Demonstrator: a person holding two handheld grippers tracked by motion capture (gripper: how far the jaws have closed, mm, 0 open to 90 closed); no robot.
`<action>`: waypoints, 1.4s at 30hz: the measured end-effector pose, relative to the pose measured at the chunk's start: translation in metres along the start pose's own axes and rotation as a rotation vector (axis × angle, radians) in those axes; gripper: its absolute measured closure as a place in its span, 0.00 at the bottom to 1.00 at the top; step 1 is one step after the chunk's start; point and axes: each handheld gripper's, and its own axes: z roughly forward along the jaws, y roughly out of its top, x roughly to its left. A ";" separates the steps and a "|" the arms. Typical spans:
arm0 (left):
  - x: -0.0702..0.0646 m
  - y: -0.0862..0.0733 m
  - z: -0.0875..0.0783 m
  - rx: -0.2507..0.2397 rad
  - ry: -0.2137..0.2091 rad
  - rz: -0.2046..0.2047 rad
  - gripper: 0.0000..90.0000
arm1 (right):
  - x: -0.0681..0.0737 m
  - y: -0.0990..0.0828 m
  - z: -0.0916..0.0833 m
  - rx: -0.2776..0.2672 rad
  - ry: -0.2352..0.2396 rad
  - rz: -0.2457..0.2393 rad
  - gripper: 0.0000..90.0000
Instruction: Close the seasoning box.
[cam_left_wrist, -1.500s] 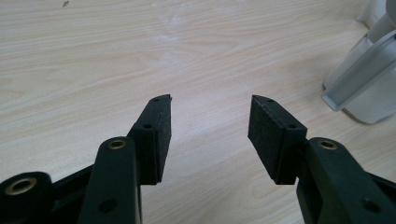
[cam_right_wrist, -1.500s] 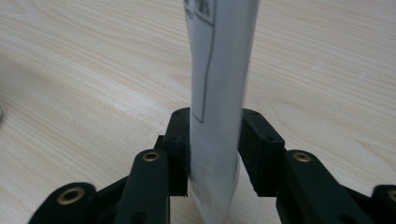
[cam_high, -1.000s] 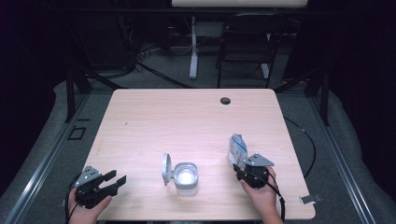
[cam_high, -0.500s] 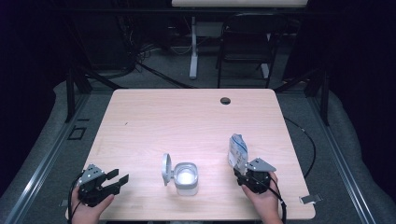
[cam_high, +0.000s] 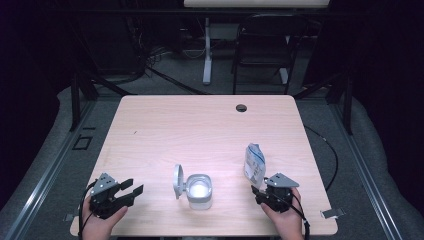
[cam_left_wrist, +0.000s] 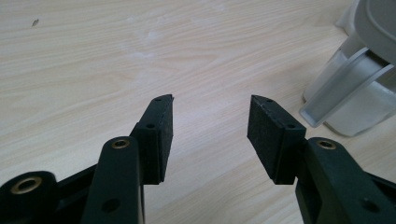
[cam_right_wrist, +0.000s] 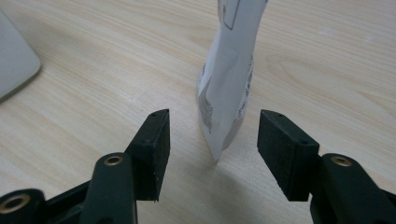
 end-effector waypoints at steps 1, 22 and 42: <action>-0.002 0.002 -0.001 -0.009 -0.003 0.001 0.58 | 0.001 0.000 -0.001 0.002 0.000 0.002 0.49; -0.030 0.024 -0.004 -0.053 -0.093 0.012 0.76 | 0.001 -0.004 -0.007 -0.017 0.007 0.014 0.49; -0.058 0.037 0.002 -0.029 -0.149 0.080 0.97 | 0.002 -0.006 -0.007 -0.016 0.010 0.018 0.49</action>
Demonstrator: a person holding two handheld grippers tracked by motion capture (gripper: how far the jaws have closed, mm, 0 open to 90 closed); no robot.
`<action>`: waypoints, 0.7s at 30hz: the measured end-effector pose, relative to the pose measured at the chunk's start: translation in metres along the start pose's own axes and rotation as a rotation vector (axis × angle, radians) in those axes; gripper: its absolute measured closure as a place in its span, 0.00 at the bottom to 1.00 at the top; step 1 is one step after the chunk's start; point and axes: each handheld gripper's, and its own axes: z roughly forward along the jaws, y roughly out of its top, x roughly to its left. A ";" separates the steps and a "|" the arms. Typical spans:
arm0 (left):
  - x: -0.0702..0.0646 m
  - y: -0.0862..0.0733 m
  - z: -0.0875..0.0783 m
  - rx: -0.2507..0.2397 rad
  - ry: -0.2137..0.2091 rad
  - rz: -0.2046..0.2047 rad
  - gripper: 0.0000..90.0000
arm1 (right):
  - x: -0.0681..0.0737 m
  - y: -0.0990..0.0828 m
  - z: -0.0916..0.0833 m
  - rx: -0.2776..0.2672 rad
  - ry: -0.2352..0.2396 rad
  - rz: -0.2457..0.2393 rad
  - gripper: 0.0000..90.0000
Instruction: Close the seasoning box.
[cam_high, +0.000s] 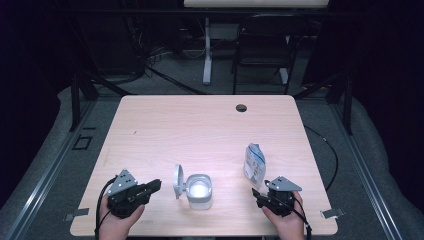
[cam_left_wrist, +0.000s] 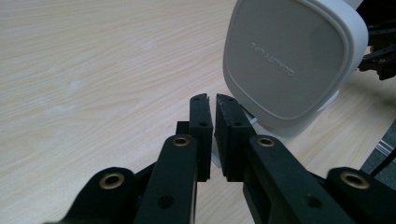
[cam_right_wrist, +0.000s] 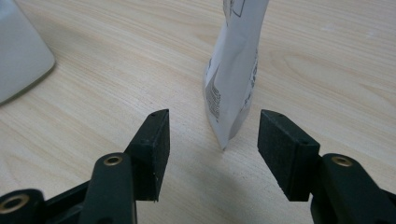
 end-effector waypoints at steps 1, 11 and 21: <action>-0.001 0.001 0.001 0.004 -0.004 0.005 0.99 | 0.000 0.000 0.000 0.002 -0.001 0.001 0.49; -0.010 0.009 0.003 -0.001 -0.029 0.029 1.00 | 0.000 0.000 0.000 -0.001 0.002 0.002 0.49; -0.023 0.016 0.007 -0.005 -0.055 0.063 1.00 | -0.001 0.000 0.001 0.001 0.004 0.002 0.49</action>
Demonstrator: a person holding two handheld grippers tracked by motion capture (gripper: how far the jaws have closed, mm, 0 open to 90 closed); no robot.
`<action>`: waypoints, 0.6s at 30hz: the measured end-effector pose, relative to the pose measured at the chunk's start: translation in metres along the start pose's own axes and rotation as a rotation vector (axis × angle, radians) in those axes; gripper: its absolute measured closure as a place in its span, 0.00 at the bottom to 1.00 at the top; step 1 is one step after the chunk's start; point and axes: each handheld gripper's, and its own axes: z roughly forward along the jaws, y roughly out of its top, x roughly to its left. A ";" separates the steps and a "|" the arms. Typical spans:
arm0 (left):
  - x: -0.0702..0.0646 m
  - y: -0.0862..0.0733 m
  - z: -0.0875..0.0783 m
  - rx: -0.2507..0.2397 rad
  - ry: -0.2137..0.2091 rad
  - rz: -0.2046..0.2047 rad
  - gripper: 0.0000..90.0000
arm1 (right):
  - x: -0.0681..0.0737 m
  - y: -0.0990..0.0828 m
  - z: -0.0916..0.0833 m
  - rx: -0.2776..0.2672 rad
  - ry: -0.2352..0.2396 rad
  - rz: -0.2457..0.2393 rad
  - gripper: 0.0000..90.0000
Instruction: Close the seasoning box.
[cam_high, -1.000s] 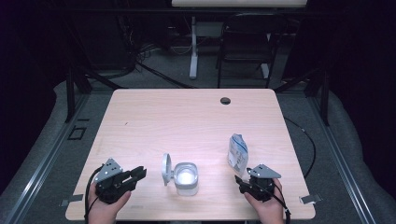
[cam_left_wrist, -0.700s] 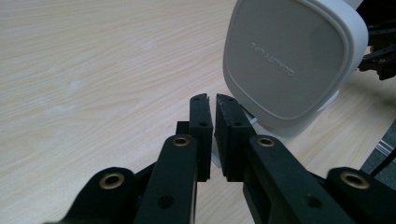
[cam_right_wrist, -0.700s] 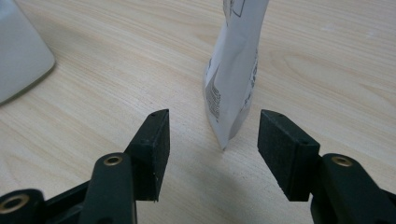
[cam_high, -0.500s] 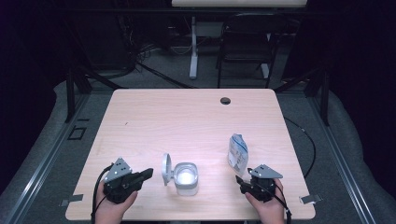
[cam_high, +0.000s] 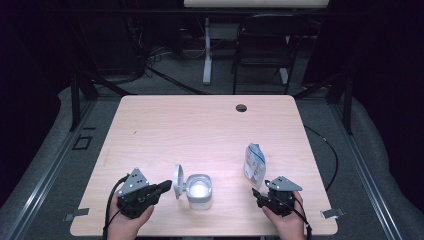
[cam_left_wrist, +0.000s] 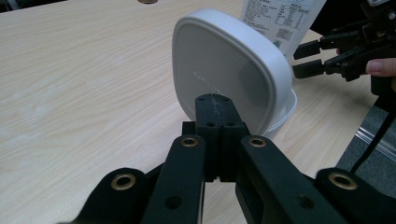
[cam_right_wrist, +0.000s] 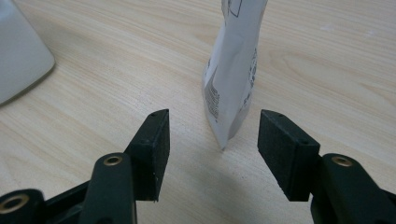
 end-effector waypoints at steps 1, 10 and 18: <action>0.000 0.000 0.001 0.002 -0.001 0.003 1.00 | 0.000 0.000 0.000 0.004 0.000 0.000 0.49; -0.003 0.002 0.004 0.001 -0.012 0.007 1.00 | 0.001 0.000 0.000 0.003 -0.001 0.003 0.49; -0.008 0.005 0.009 0.002 -0.022 0.016 1.00 | 0.001 0.000 0.001 0.003 -0.002 0.005 0.49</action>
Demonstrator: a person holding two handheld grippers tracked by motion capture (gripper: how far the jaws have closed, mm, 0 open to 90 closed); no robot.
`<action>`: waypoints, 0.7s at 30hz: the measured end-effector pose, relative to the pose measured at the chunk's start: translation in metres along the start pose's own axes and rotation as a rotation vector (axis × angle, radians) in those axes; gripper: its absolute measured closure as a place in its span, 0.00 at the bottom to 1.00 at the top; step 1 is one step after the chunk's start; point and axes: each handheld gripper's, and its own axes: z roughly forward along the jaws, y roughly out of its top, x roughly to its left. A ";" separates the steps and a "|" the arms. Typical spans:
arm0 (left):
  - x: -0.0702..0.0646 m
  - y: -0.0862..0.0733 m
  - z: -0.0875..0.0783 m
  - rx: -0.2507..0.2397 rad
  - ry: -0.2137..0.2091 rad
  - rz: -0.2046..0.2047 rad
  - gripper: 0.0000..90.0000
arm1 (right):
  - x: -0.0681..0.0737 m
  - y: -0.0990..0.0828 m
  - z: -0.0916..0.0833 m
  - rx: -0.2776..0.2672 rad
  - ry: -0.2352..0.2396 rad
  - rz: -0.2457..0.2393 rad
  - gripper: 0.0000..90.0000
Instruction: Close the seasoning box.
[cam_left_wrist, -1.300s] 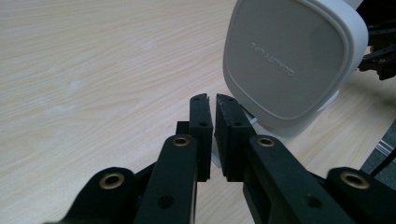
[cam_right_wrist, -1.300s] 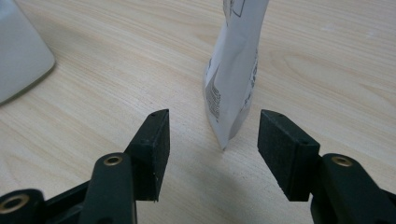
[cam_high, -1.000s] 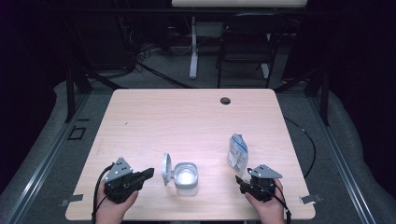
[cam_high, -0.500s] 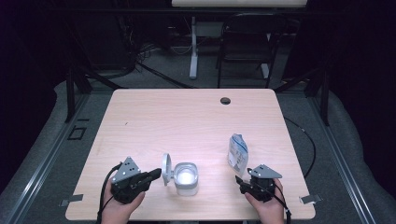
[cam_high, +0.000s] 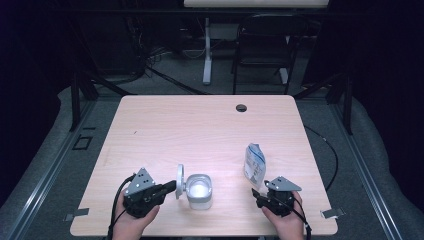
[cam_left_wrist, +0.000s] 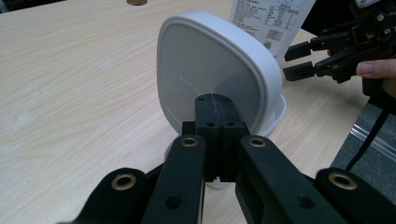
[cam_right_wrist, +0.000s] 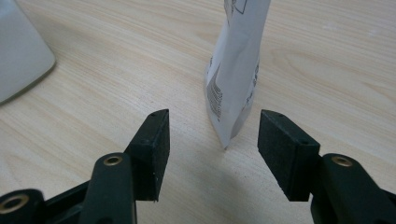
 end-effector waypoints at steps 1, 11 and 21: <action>-0.001 0.000 0.001 0.001 -0.002 0.002 1.00 | 0.000 0.000 0.000 0.000 0.001 0.000 0.49; -0.013 0.003 0.014 0.024 -0.037 0.034 1.00 | -0.001 0.000 -0.001 0.000 0.000 0.002 0.49; -0.018 0.005 0.014 0.023 -0.051 0.045 1.00 | -0.002 -0.001 -0.001 -0.002 -0.001 0.005 0.49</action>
